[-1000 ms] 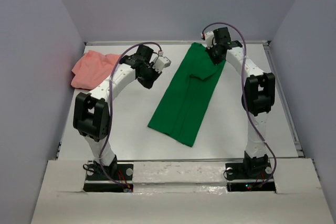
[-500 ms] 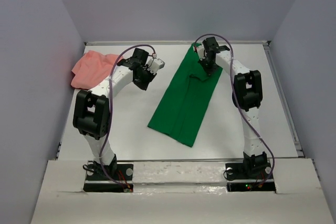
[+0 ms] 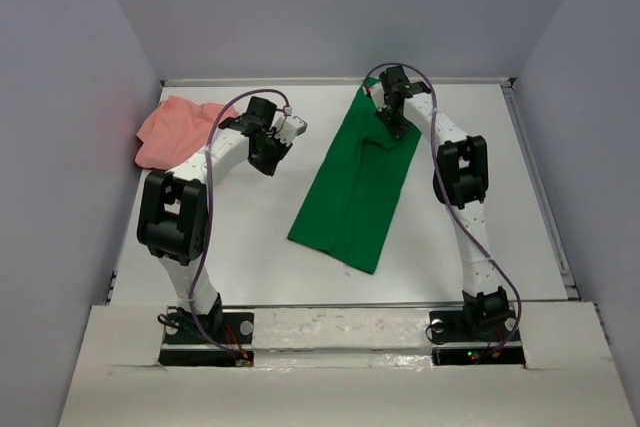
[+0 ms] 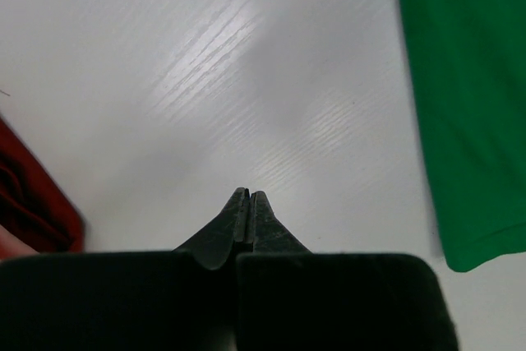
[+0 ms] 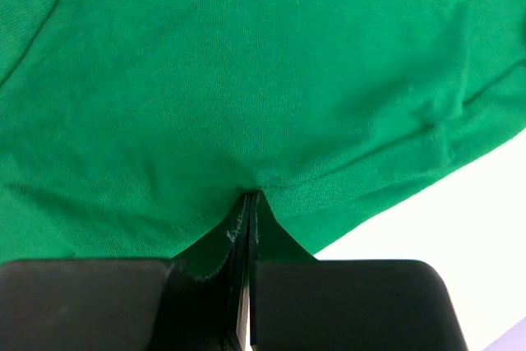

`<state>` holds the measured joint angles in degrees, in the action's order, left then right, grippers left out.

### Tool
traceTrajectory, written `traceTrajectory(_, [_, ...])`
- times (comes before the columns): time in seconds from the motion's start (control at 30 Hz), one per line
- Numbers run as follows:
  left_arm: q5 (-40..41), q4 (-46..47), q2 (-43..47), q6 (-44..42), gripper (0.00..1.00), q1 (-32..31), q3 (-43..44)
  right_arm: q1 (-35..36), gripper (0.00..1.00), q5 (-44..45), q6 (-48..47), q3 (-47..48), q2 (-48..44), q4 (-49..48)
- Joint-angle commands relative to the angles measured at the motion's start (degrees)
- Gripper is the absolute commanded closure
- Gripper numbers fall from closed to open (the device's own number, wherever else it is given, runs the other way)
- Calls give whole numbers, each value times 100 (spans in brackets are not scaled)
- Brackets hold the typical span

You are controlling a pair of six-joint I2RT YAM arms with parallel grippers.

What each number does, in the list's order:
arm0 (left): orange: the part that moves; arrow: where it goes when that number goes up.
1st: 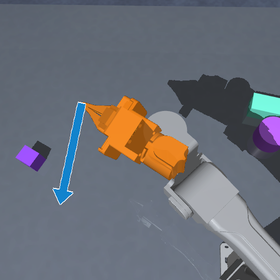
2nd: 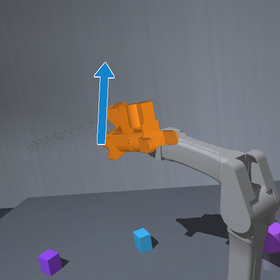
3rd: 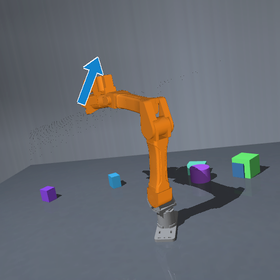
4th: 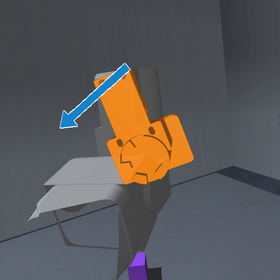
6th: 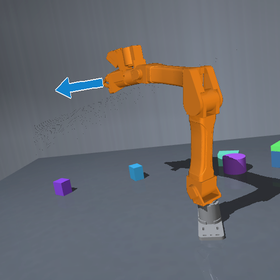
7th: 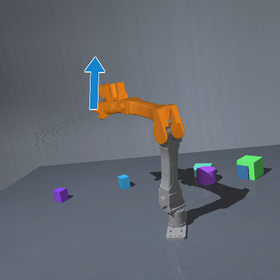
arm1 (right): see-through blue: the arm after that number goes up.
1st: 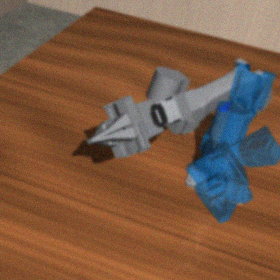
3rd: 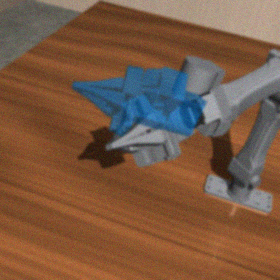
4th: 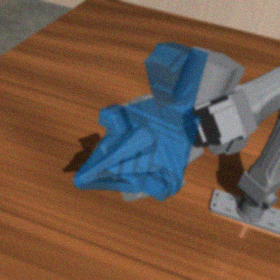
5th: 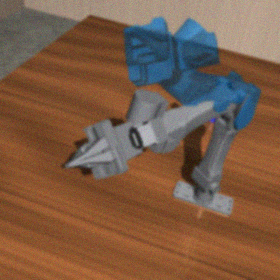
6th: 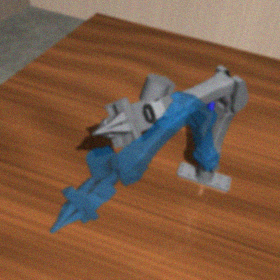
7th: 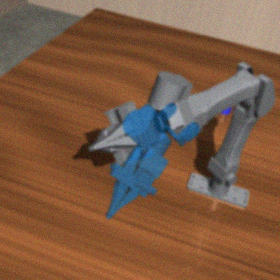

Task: Fold and stack the t-shirts
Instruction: Fold the tshirt

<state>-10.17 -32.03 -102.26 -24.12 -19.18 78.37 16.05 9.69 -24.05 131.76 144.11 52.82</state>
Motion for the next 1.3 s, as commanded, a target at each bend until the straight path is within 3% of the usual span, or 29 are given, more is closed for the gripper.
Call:
traceTrajectory(0.0, [-125, 83, 171, -110, 100, 90, -137, 21, 100, 778, -345, 342, 398, -279])
traceTrajectory(0.2, [-274, 136, 136, -119, 100, 204, -217, 21, 100, 1088, -539, 657, 767, -702])
traceTrajectory(0.47, [-468, -22, -286, -110, 100, 248, 108, 21, 100, 236, -767, 1202, 1251, -878])
traceTrajectory(0.77, [-687, -93, -550, 74, 100, 239, 346, 355, 100, -485, -1075, 728, 1110, -1089])
traceTrajectory(1.27, [-811, -216, -479, 171, 100, 239, 328, 601, 100, -916, -1216, 341, 890, -1142])
